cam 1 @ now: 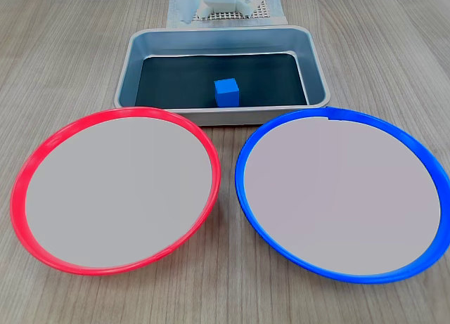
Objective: Move a blue block from tray to blue dish
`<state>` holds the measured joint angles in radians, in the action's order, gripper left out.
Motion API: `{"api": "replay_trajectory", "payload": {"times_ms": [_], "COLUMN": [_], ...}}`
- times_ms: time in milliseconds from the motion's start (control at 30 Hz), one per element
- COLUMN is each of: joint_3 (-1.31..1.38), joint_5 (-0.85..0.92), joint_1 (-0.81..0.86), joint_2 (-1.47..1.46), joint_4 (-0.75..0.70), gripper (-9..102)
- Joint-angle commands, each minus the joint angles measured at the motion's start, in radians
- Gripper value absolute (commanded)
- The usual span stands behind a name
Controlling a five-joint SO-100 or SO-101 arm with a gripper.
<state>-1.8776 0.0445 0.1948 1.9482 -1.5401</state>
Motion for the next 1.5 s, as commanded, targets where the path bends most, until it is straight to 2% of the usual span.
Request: {"api": "replay_trajectory", "payload": {"times_ms": [0, 133, 300, 367, 433, 533, 633, 800, 867, 967, 1100, 1267, 1467], "joint_3": [0.112, 0.264, 0.491, 0.522, 0.511, 0.453, 0.368, 0.198, 0.130, 0.052, -0.012, -0.017, 0.014], "joint_5": [0.003, 0.011, 0.040, 0.052, 0.051, 0.069, 0.110, 0.272, 0.351, 0.425, 0.466, 0.456, 0.443], "joint_1": [0.009, 0.069, 0.199, 0.198, 0.178, 0.112, 0.048, -0.040, -0.061, -0.081, -0.098, -0.100, -0.095], "joint_2": [-0.091, -0.178, -0.255, -0.261, -0.262, -0.265, -0.276, -0.275, -0.265, -0.261, -0.290, -0.377, -0.466], "joint_4": [-0.152, -0.362, -0.411, -0.360, -0.273, -0.184, -0.124, -0.057, -0.043, -0.006, 0.067, 0.164, 0.235], "gripper": [19, 13, 9, 2, 0, 3, 11, 35, 41, 44, 43, 33, 31]}}
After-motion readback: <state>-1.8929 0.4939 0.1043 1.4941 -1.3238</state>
